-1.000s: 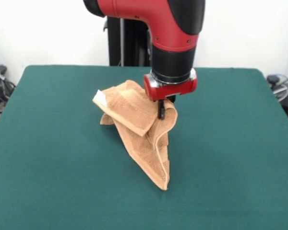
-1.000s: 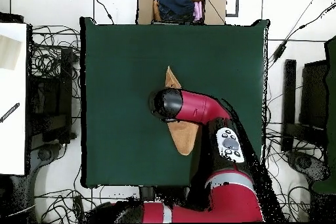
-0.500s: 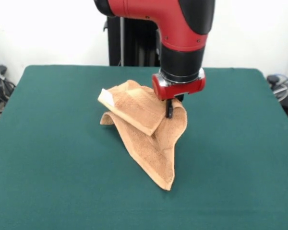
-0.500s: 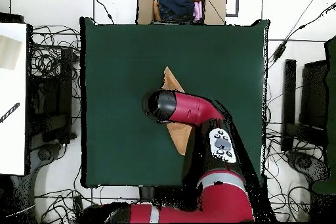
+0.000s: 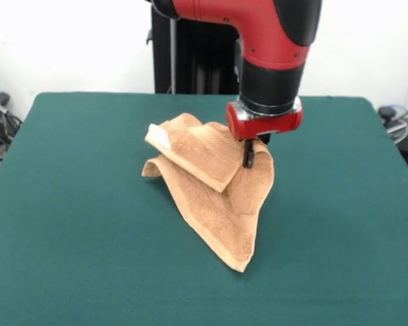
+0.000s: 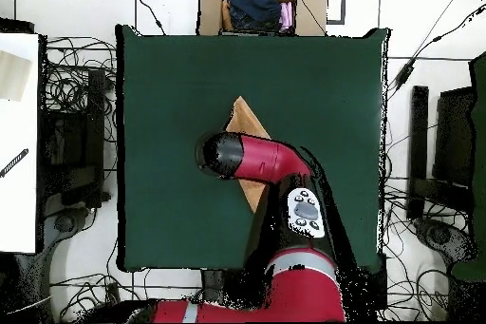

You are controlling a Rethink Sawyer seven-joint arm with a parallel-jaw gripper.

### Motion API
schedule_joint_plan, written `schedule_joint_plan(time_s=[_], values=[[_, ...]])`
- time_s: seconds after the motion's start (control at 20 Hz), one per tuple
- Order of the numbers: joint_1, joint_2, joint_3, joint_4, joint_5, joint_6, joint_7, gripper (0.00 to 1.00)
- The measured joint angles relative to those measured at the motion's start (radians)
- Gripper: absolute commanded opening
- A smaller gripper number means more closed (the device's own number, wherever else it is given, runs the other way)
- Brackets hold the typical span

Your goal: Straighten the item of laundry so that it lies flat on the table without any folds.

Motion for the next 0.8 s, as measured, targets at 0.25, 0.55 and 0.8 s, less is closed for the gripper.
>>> schedule_joint_plan(time_s=[0.25, 0.55, 0.8], values=[[0.032, 0.000, -0.002, 0.020, 0.021, -0.021, 0.033, 0.00], [0.076, 0.001, -0.008, 0.045, 0.047, -0.050, 0.066, 0.00], [0.110, 0.001, -0.019, 0.060, 0.061, -0.080, 0.096, 0.00]])
